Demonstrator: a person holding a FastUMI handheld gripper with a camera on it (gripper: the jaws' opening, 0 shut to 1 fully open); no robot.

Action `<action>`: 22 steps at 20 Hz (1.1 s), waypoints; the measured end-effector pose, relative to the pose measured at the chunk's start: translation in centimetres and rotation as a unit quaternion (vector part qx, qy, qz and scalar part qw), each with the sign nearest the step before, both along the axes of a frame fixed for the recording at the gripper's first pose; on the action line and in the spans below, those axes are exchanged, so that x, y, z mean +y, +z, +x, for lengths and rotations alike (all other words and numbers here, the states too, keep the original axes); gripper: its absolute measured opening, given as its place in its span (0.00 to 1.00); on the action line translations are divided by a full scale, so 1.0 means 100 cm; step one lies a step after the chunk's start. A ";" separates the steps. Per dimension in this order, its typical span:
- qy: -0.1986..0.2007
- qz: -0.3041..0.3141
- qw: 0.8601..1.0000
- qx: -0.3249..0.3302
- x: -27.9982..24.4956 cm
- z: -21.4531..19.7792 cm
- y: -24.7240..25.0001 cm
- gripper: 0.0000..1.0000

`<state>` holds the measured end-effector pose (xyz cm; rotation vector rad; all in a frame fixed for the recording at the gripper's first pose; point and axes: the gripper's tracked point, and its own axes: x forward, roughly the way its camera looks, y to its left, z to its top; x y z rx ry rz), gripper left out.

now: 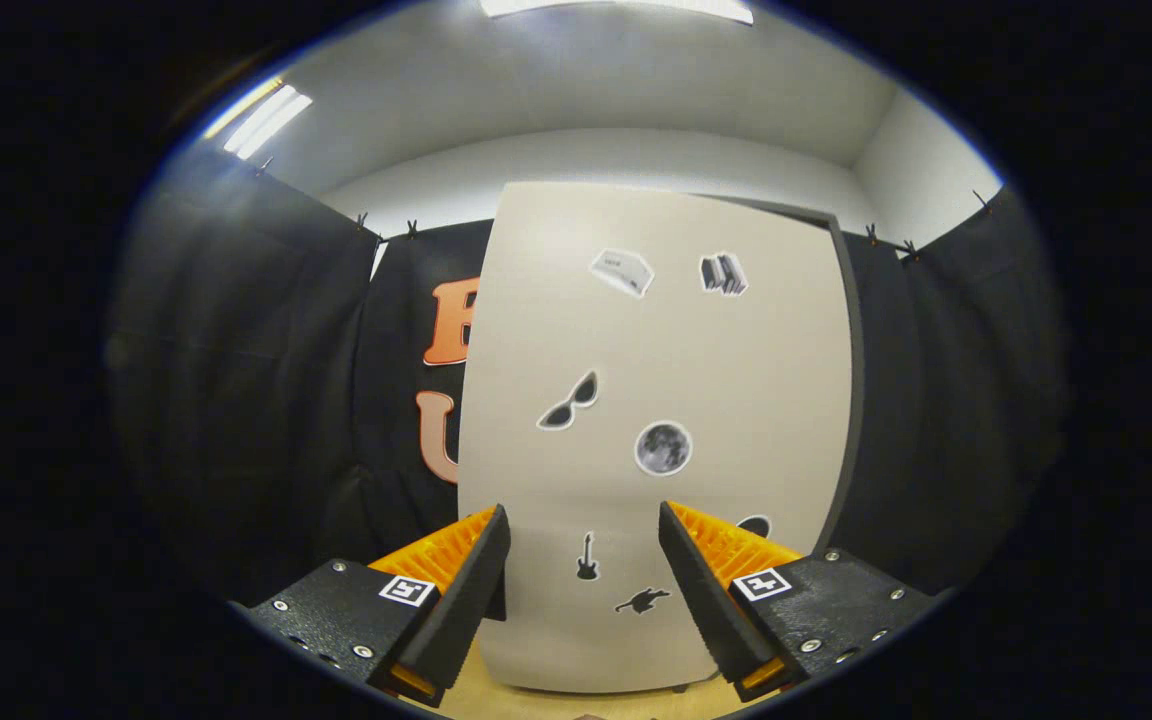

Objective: Open the shoe cabinet door, grab the shoes and put them into the shoe cabinet, then close the shoe cabinet door.

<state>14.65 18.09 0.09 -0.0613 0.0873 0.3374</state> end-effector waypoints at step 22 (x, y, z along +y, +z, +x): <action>-0.067 0.042 0.995 -0.053 -0.074 -0.040 0.095 0.93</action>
